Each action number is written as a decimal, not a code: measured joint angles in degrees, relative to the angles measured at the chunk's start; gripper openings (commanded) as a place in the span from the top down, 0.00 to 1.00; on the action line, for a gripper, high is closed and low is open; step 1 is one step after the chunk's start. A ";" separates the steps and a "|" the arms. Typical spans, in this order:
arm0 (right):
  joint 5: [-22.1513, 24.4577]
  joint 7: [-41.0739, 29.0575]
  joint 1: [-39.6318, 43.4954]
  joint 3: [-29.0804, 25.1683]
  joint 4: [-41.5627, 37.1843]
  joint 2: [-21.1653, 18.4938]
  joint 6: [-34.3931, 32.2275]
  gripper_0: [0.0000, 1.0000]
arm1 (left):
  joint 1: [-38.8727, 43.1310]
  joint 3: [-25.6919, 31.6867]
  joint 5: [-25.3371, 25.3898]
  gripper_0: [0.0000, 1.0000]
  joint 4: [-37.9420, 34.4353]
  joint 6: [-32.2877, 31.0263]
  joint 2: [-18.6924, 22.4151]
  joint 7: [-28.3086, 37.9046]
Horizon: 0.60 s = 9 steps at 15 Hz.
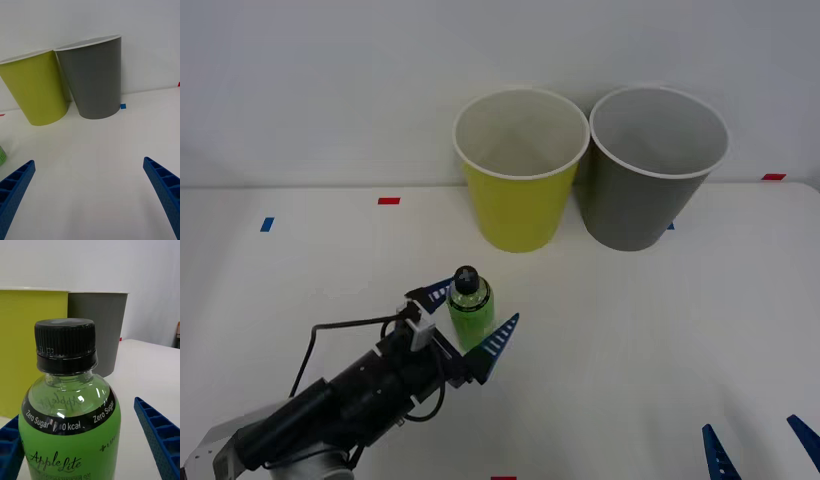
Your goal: Put cans in the gray bin and PET bottles in the light green bin.
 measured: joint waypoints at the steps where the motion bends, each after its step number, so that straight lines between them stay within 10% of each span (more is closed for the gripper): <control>1: 0.00 0.00 0.00 0.00 0.00 0.00 0.00 0.00 | -0.14 0.00 0.01 1.00 0.00 0.00 -0.03 -0.09; 9: 0.01 0.00 0.00 0.00 0.00 0.00 0.00 0.00 | -0.36 0.00 -1.43 1.00 0.02 -0.01 -0.39 -0.47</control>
